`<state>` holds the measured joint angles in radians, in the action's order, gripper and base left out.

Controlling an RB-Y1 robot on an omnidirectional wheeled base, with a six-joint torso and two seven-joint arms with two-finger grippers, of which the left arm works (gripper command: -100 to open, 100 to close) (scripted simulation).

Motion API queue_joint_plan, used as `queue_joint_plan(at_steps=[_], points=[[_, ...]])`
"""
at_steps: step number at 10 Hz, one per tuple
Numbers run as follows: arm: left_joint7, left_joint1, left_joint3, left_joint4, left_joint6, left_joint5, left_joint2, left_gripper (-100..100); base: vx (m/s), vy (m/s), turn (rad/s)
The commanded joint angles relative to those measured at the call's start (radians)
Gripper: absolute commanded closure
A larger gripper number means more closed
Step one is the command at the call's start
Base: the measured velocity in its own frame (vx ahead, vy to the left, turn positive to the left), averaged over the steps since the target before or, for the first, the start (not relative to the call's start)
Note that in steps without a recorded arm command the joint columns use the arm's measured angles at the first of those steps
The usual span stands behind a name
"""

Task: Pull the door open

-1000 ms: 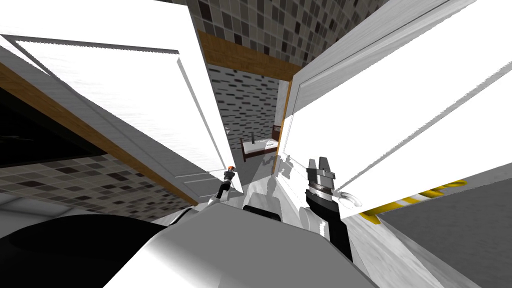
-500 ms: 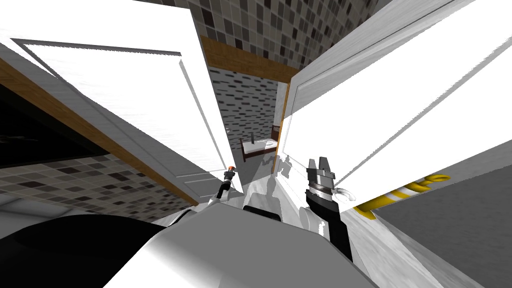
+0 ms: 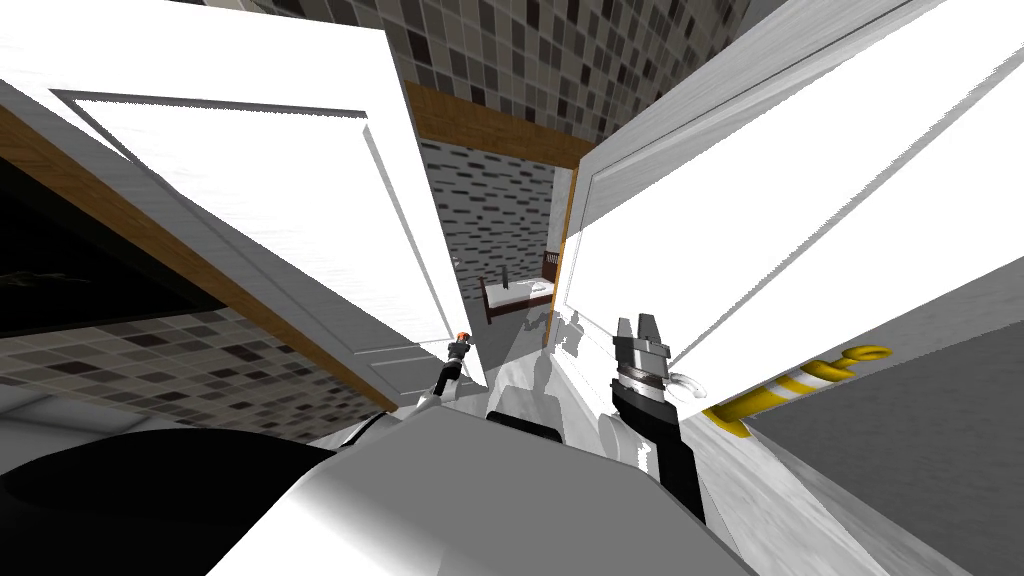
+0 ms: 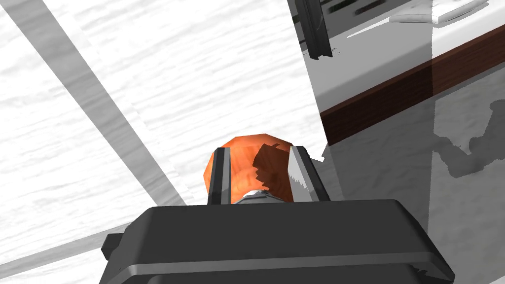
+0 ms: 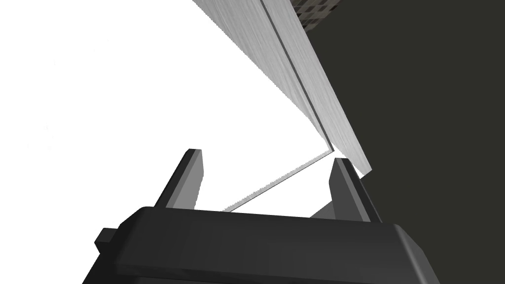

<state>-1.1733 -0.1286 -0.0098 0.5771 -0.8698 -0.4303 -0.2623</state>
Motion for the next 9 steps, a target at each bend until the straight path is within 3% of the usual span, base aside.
queue_joint_plan(at_steps=[1,5,7,9], points=[[-0.046,0.019,-0.008,0.012,0.021,-0.011,0.010,100,-0.033,0.015,-0.028],[-0.076,0.017,-0.012,0.009,0.021,-0.017,0.009,100,-0.022,0.013,-0.019],[-0.138,0.012,-0.019,0.004,0.021,-0.030,0.008,100,-0.025,0.007,-0.019],[-0.138,0.012,-0.019,0.004,0.021,-0.030,0.008,100,-0.019,0.014,-0.009]])
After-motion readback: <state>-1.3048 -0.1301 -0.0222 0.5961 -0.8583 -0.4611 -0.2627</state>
